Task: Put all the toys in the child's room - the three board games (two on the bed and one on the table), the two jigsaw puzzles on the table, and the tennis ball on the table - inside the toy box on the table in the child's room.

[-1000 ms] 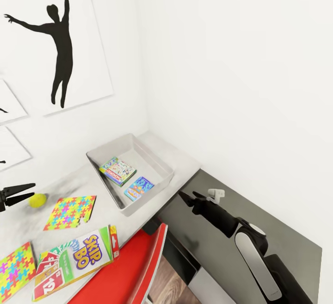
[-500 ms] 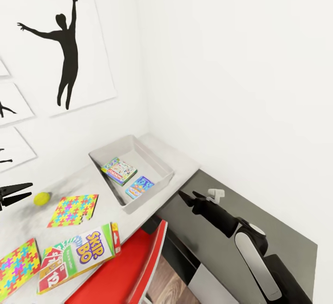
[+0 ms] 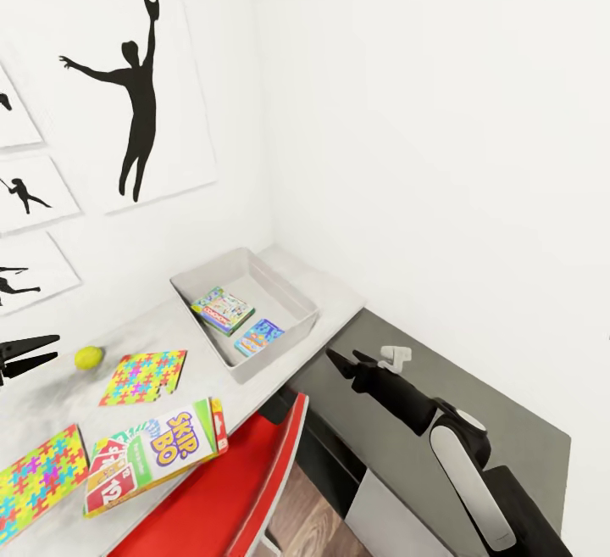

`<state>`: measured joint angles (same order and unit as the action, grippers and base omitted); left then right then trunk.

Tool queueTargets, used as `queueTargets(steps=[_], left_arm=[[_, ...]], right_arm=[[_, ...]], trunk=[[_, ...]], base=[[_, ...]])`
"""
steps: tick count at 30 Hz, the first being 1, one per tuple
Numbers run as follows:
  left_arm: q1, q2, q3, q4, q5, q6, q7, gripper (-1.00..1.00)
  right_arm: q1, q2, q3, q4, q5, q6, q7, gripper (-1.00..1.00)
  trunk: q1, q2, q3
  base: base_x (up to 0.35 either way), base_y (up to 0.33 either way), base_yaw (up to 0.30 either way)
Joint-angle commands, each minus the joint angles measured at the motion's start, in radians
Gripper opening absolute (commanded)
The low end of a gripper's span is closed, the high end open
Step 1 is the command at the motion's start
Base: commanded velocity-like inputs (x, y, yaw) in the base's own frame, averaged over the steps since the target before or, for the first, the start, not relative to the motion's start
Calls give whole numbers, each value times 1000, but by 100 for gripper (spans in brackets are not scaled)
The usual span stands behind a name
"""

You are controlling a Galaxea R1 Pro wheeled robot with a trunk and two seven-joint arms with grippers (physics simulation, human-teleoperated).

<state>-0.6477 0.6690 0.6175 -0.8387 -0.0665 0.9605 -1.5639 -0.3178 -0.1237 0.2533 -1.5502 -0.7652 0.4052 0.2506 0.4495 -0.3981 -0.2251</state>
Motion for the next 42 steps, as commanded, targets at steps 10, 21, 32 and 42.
queueTargets(steps=[10,21,32,42], left_arm=[[-1,-2,1,0,-7,10,-7,100],[-1,-2,-2,-2,-7,10,-7,100],[-1,-3,-4,-3,-7,10,-7,100],[-1,-3,-6,-3,-7,10,-7,100]], right_arm=[[-1,-1,1,-1,-6,3,-1,100],[-1,-1,1,-1,-6,3,-1,100],[-1,-1,1,-1,-5,3,-1,100],[-1,-1,0,-2,-5,3,0,100]], trunk=[[1,-2,14],[1,-2,32],[1,-2,50],[1,-2,66]], base=[[-74,2,0],[-92,0,0],[-2,0,0],[0,0,0]])
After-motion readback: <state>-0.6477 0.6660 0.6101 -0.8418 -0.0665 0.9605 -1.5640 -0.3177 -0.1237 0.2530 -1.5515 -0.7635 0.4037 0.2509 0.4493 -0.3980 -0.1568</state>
